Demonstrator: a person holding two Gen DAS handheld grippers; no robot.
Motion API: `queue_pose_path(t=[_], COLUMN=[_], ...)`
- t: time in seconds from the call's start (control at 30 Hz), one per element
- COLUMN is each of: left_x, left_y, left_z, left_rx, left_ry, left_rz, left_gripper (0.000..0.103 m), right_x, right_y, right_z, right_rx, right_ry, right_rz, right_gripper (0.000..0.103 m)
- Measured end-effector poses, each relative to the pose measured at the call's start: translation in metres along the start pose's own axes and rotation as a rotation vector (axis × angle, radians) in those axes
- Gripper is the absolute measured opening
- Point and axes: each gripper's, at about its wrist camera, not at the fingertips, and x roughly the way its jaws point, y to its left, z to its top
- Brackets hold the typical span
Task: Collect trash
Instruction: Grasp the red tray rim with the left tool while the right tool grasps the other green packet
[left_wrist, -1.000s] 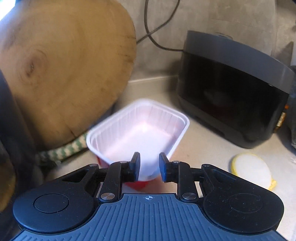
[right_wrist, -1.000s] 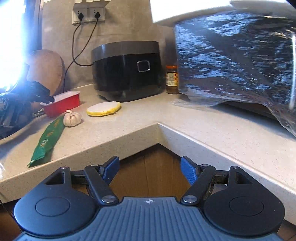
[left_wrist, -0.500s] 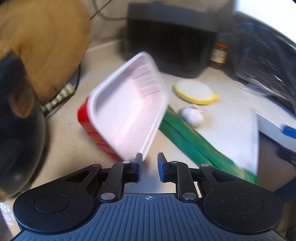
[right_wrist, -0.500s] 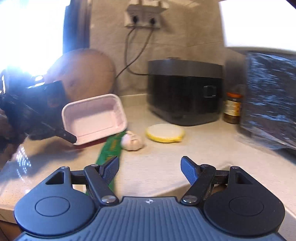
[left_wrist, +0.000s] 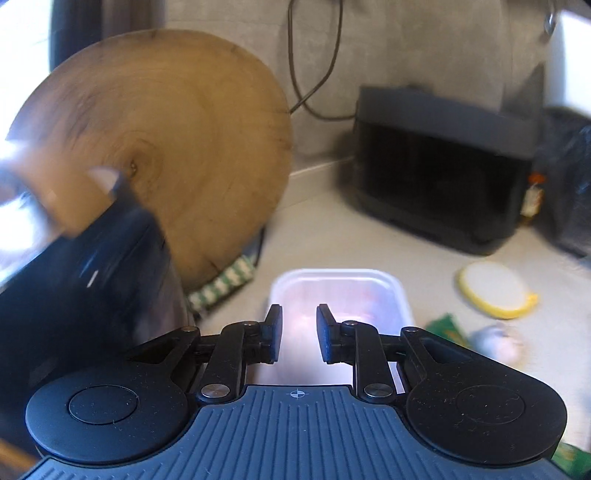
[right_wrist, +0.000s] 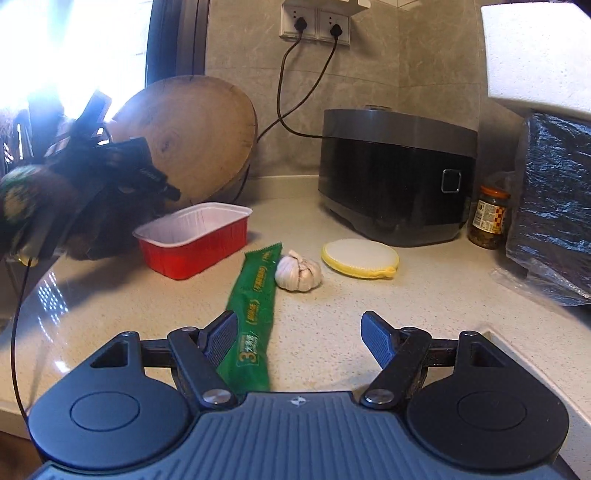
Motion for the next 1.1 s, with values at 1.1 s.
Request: queue_pose_path(t=[1.1], left_x=[-0.085], left_y=[-0.006], left_z=[-0.033], left_rx=[0.064], left_ry=[0.056], left_rz=[-0.139], left_gripper=[0.026], right_x=[0.036], right_y=[-0.009], right_z=[0.002], right_rx=[0.101], right_ry=[0.069], right_rz=[0.119], right_gripper=[0.075])
